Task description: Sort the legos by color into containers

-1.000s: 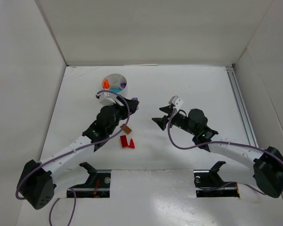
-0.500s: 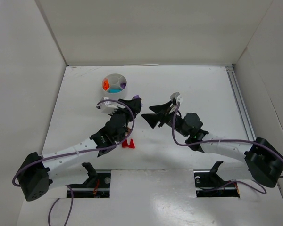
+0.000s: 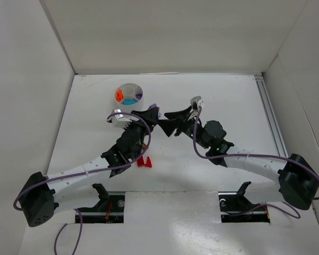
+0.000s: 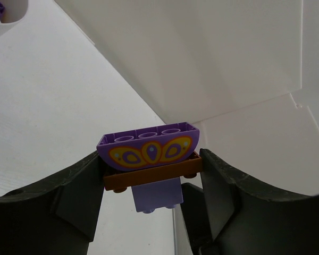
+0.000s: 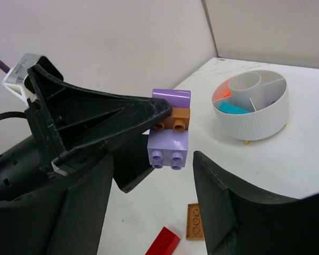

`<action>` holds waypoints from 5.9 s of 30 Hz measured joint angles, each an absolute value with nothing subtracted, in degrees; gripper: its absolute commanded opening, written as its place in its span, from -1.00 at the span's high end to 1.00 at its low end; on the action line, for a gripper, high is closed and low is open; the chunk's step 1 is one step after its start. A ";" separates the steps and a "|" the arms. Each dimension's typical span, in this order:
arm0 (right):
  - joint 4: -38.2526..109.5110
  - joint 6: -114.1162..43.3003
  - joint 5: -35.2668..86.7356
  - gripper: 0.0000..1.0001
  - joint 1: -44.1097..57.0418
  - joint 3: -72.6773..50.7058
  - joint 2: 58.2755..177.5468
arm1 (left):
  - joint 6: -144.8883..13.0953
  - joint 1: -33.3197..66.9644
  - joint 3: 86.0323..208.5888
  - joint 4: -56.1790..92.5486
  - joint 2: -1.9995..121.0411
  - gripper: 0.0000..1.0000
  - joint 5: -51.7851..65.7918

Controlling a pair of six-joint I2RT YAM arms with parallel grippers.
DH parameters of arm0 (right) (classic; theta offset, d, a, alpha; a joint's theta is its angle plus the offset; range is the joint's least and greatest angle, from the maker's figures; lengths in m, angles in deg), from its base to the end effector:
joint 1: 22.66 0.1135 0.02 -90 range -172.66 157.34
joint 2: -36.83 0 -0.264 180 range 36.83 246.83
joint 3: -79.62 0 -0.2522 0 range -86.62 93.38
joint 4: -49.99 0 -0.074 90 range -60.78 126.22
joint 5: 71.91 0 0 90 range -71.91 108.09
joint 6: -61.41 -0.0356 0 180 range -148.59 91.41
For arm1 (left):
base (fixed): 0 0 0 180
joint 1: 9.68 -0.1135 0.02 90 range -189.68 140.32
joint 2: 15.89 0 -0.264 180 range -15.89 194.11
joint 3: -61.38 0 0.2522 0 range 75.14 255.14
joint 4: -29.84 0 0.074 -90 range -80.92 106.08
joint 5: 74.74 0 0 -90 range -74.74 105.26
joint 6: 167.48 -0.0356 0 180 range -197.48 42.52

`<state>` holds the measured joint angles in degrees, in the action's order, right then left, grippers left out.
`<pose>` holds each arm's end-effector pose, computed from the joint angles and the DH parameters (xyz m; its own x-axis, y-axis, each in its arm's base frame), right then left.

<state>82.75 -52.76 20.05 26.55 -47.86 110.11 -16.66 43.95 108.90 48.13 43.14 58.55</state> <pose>0.1866 0.2181 0.2997 -0.1948 0.4006 -0.8953 -0.7659 0.5081 0.3940 0.1563 -0.1711 0.3013 -0.1251 -0.9019 -0.4135 0.1500 0.3948 -0.9065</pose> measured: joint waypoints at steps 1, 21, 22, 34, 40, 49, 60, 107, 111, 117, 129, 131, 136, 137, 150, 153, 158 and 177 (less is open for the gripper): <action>82.20 -52.82 19.94 -0.32 26.55 -47.42 110.11 | -17.14 43.95 108.90 48.72 43.07 -0.07 58.38; 75.14 -50.72 23.00 -0.14 26.53 -40.03 114.74 | -27.11 43.95 105.77 58.08 39.77 -0.09 52.15; 75.14 -50.59 23.09 -0.05 26.53 -39.90 114.87 | -27.19 43.95 105.77 58.25 39.69 -0.09 51.97; 74.73 -49.70 24.62 0.71 26.46 -39.86 114.98 | -27.78 44.06 105.75 58.28 40.08 -0.09 53.09; 74.18 -48.06 27.02 0.71 26.03 -43.33 113.12 | -27.46 45.35 106.06 53.90 40.17 -0.07 54.29; 64.32 -41.24 32.62 0.70 26.22 -47.88 102.37 | -25.86 34.81 107.44 44.18 40.19 -0.04 56.65; 48.15 -21.72 33.64 0.65 23.03 -27.66 116.40 | -25.38 22.57 111.30 21.69 36.12 -0.04 49.79; 26.38 -1.65 38.98 -0.25 14.31 51.66 186.01 | -22.69 16.06 104.90 2.91 22.20 -0.06 39.19; 26.42 -2.05 39.72 -0.46 14.27 51.66 186.01 | -22.69 15.97 104.90 2.89 22.20 -0.06 39.25; 26.88 -2.11 39.74 -0.57 14.24 50.02 185.27 | -22.71 15.97 104.90 2.85 21.74 -0.04 39.03; 31.89 -2.57 39.31 -0.68 14.16 18.70 154.87 | -26.91 15.82 105.05 7.04 17.57 -0.04 30.09; 34.62 -3.43 38.78 -0.68 14.18 11.53 146.98 | -27.28 15.82 105.12 8.22 17.20 -0.04 29.13; 45.39 -12.47 37.23 -0.70 14.92 -9.30 128.57 | -26.10 15.80 104.81 14.61 17.33 -0.04 26.14; 48.02 -15.21 36.01 -0.70 15.73 -13.54 125.76 | -25.60 15.75 104.55 16.79 17.52 -0.04 25.31; 79.82 -44.21 30.61 -0.57 29.96 -34.46 124.33 | -19.76 17.76 99.26 36.31 17.65 -0.04 21.46; 88.69 -49.04 29.40 -0.54 30.38 -36.47 126.43 | -19.46 18.09 97.77 37.84 15.53 -0.04 21.59; 95.03 -53.59 29.10 -0.48 30.77 -35.25 132.05 | -19.22 18.11 97.10 39.06 14.46 -0.04 22.01; 95.69 -56.71 28.79 -0.24 32.12 -27.84 135.94 | -19.41 18.07 97.01 43.19 14.75 -0.01 21.50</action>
<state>95.69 -56.71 28.79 32.12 -27.84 135.94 -19.41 18.07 97.01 43.19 14.75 21.50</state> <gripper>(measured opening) 0.634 0.616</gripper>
